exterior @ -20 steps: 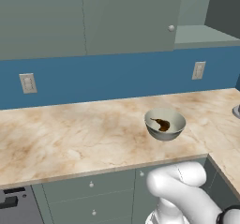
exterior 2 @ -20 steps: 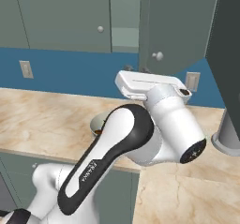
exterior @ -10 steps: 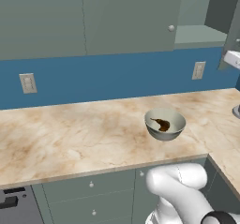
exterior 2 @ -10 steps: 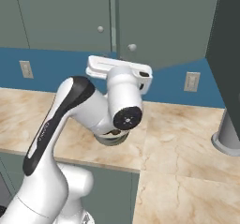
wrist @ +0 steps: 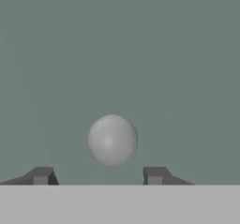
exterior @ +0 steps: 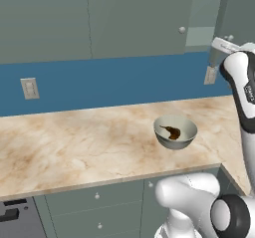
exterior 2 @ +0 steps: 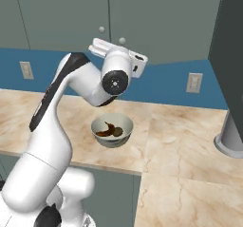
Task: Open the cabinet. Pick the banana and kiwi from the cabinet and place them into the bowl. Then close the cabinet.
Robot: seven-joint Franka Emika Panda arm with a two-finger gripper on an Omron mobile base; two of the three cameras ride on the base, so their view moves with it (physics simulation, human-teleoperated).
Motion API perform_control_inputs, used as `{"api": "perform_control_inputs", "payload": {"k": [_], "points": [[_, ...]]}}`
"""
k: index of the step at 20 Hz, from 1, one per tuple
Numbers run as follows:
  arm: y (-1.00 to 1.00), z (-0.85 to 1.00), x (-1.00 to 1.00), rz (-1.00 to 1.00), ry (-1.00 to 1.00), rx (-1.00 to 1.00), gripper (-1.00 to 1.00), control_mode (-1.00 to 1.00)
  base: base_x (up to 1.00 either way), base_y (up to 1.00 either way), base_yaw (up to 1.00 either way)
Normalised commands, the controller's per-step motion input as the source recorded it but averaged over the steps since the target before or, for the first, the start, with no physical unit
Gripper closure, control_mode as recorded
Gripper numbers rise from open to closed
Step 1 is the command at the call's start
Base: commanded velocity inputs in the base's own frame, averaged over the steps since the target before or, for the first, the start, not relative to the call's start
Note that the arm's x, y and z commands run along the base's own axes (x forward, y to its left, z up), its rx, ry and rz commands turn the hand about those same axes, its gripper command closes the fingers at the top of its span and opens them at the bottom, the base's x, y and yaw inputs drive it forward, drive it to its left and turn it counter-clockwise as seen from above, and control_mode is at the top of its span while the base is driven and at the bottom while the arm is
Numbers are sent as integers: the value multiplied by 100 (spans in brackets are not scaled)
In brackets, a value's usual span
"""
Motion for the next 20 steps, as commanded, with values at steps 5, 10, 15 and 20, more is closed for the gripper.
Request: {"api": "perform_control_inputs", "payload": {"k": [5, 10, 15, 20], "points": [[-13, -15, 100, 0, 16, 8, -100, -100, 0, 0, 0], [0, -24, 100, -1, 6, 1, -100, -100, 0, 0, 0], [-6, -48, 100, 0, 3, 0, -100, -100, 0, 0, 0], [-11, -66, 100, 0, 0, 0, -100, -100, 0, 0, 0]]}}
